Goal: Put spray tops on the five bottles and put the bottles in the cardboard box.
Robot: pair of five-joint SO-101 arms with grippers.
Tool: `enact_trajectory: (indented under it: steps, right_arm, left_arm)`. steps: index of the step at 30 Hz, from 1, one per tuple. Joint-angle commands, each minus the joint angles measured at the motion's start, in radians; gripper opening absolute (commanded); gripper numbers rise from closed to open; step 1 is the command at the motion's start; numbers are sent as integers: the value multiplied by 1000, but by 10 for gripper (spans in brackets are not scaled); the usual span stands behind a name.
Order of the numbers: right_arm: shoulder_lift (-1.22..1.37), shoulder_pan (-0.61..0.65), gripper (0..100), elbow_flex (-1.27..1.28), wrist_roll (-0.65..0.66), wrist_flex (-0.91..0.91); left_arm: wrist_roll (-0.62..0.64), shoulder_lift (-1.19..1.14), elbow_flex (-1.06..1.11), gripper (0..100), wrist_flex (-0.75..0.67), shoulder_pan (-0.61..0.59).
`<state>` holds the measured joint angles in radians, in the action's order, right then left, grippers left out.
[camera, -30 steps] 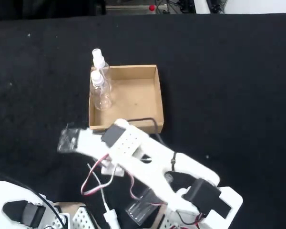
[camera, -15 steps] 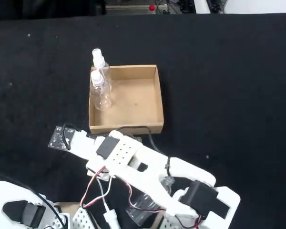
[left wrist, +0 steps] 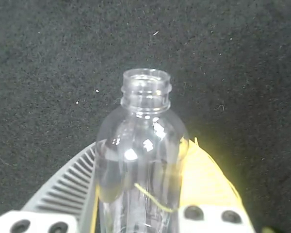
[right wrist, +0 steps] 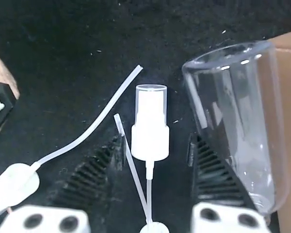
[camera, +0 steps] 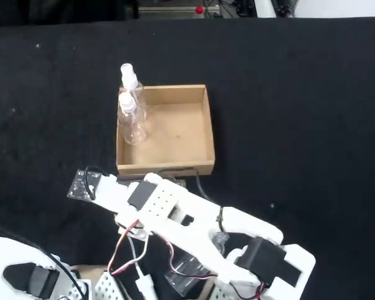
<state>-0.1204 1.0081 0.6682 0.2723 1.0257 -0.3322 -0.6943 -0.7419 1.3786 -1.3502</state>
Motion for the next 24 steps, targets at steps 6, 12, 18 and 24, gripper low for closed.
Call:
enact_trajectory:
  steps: [6,12,18,24]
  right_arm:
    - [-4,9,198,62,2,-74]
    - [-12,9,198,88,-3,-95]
    - [-84,9,198,-56,-8,137]
    - [-182,83,198,-73,-150,244]
  left_arm:
    - [2,17,-58,73,2,-10]
    - [2,17,-58,73,2,-12]
    - [0,17,-58,73,2,-13]
    - [0,17,-58,73,2,-13]
